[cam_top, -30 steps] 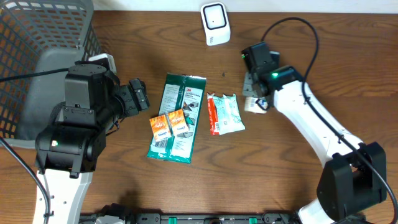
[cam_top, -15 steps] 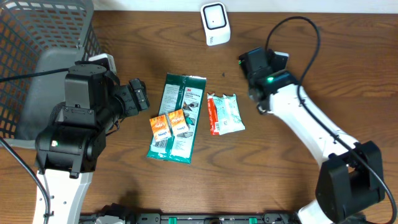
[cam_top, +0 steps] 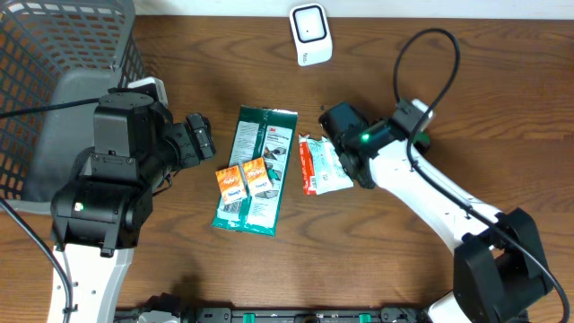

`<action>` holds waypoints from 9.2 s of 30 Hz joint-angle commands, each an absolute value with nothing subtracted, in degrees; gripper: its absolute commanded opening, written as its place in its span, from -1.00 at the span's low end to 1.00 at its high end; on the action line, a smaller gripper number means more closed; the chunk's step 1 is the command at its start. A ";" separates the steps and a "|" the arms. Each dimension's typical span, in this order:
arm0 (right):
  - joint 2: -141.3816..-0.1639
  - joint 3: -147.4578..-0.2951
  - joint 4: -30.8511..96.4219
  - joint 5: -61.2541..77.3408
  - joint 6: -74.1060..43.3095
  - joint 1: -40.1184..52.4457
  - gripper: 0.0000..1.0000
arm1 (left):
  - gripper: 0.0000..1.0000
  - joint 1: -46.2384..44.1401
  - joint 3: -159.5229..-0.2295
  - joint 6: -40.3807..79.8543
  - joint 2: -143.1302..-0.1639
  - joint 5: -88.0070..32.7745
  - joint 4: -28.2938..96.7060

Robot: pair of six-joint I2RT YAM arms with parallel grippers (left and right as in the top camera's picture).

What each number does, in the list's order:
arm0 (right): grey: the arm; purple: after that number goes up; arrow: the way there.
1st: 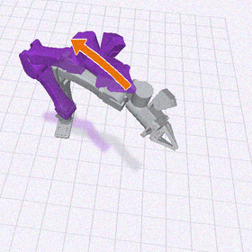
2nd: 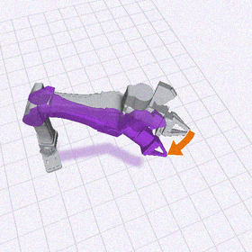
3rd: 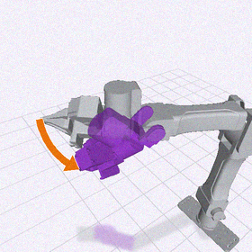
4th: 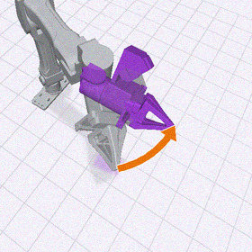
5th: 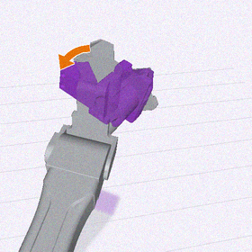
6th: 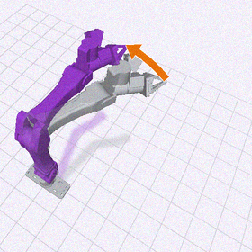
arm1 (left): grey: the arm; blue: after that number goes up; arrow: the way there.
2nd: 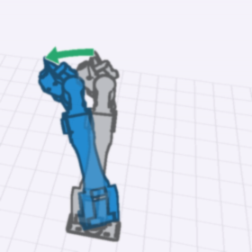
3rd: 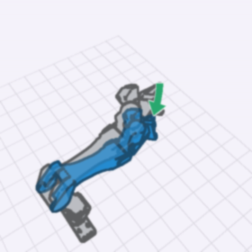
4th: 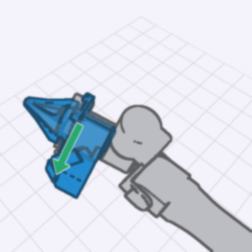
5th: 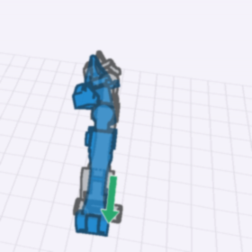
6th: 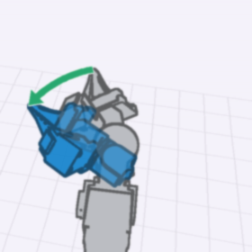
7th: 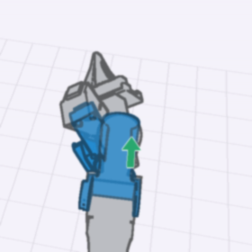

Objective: Scan the item barcode

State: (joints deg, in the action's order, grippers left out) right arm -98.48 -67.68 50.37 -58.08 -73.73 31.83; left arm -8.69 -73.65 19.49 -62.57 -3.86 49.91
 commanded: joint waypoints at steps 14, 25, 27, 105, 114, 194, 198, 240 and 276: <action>-100.86 -55.48 12.56 -64.18 -45.19 31.97 -0.85 | 0.81 -8.54 -74.37 19.35 -62.48 -2.94 50.06; -105.84 -55.48 9.47 -64.18 -40.03 31.92 -0.78 | 0.81 -8.54 -74.37 19.35 -62.48 -2.94 50.06; -106.04 -55.46 9.72 -63.99 -39.72 31.92 -0.77 | 0.80 -8.54 -74.37 19.35 -62.48 -2.94 50.06; -78.67 -82.54 69.69 4.56 -24.34 11.18 0.87 | 0.81 -8.54 -74.37 19.35 -62.48 -2.94 50.06; -94.21 -94.63 75.77 3.31 -20.73 11.18 0.99 | 0.80 -8.54 -74.37 19.35 -62.48 -2.94 50.06; -105.34 -65.82 39.07 -2.76 -21.63 5.04 0.81 | 0.80 -8.54 -74.37 19.33 -62.48 -2.94 50.06; -105.25 -65.34 37.08 -2.74 -19.46 5.04 0.60 | 0.80 -8.54 -74.37 19.35 -62.48 -2.94 50.06; -92.27 -50.59 8.88 -66.13 -27.22 33.43 -0.35 | 0.80 -8.54 -74.37 19.35 -62.48 -2.94 50.06; -104.81 -50.35 -11.14 -56.03 -37.69 25.10 -0.38 | 0.80 -8.54 -74.37 19.35 -62.48 -2.94 50.06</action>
